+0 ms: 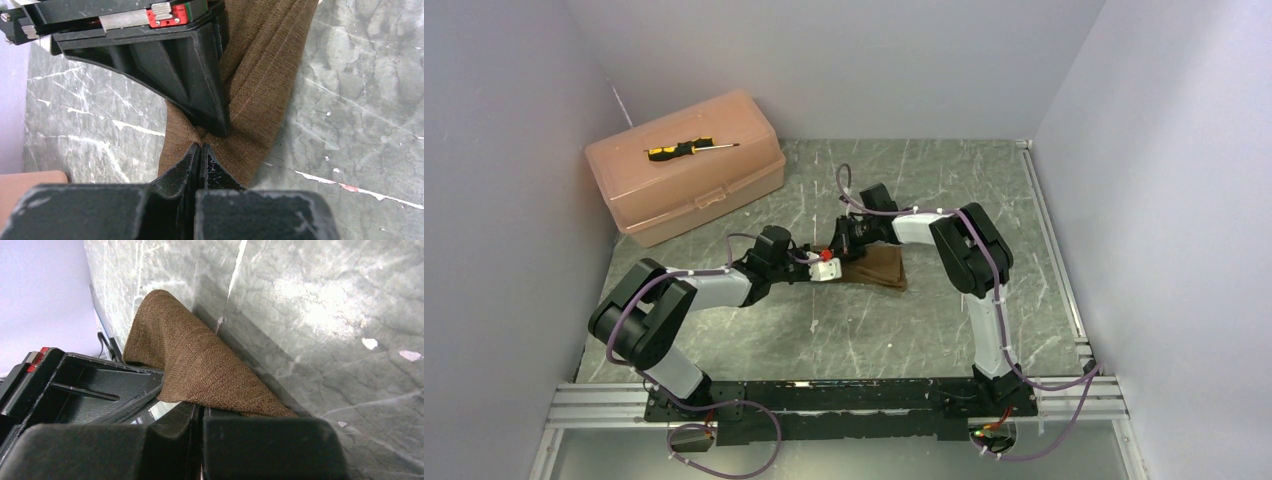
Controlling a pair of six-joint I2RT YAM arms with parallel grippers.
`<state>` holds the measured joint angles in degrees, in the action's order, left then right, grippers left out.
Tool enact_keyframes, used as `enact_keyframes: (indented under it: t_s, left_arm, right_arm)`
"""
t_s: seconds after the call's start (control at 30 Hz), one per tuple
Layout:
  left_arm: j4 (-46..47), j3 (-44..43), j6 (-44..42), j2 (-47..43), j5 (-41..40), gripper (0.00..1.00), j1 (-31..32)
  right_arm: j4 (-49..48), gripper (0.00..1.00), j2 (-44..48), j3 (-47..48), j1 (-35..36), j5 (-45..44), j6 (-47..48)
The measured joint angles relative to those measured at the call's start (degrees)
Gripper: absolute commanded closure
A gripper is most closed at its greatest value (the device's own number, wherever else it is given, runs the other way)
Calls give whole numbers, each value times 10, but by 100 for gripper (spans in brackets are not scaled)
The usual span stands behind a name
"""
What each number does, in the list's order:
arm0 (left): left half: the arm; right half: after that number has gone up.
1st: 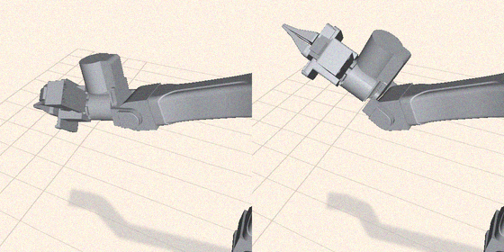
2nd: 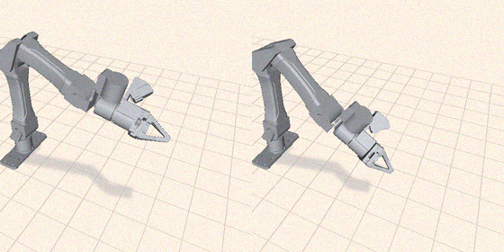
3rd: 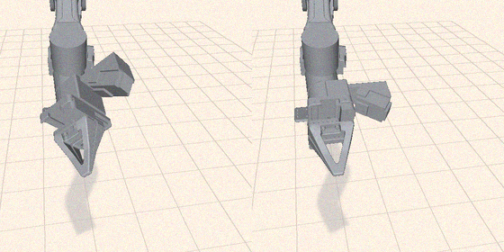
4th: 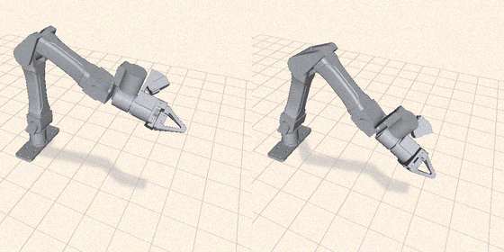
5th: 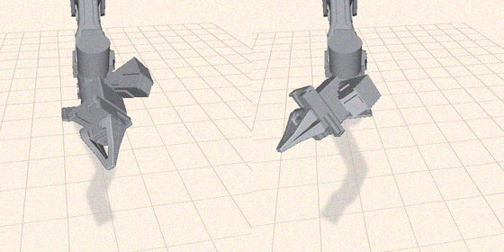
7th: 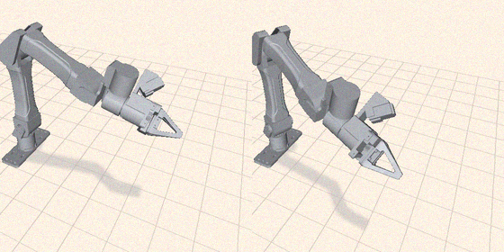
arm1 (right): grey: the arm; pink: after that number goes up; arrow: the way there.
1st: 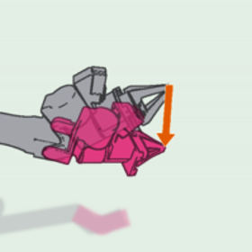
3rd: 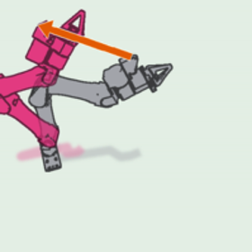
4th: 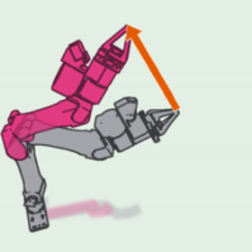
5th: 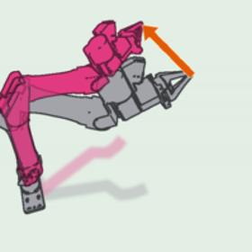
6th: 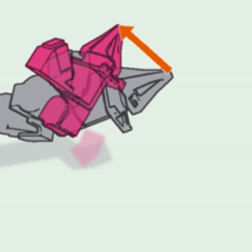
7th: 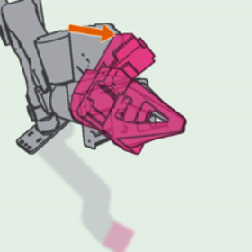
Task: Fold the napkin into a case and place the utensils inside
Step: Grasp the top corner of the smaller rectangle folded napkin from the folded napkin.
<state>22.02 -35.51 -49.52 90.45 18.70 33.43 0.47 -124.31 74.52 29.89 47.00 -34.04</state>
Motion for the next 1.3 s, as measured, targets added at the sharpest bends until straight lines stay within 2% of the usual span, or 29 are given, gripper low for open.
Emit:
enact_keyframes:
  t_s: [0.4,0.77,0.9,1.0,1.3]
  left_arm:
    - [-5,12,-99,0,14,97,0]
    - [-56,3,-224,8,32,96,-1]
    - [-87,-12,-268,16,37,92,-2]
    - [-109,-24,-300,24,39,97,-2]
    - [-218,-79,-373,36,37,97,-3]
  right_arm:
    - [44,100,-59,80,2,48,4]
    - [30,100,-76,85,-4,85,-1]
    - [17,92,-76,79,-5,91,-3]
    - [-1,84,-73,70,-6,95,-7]
    - [-51,61,-43,28,-9,78,-5]
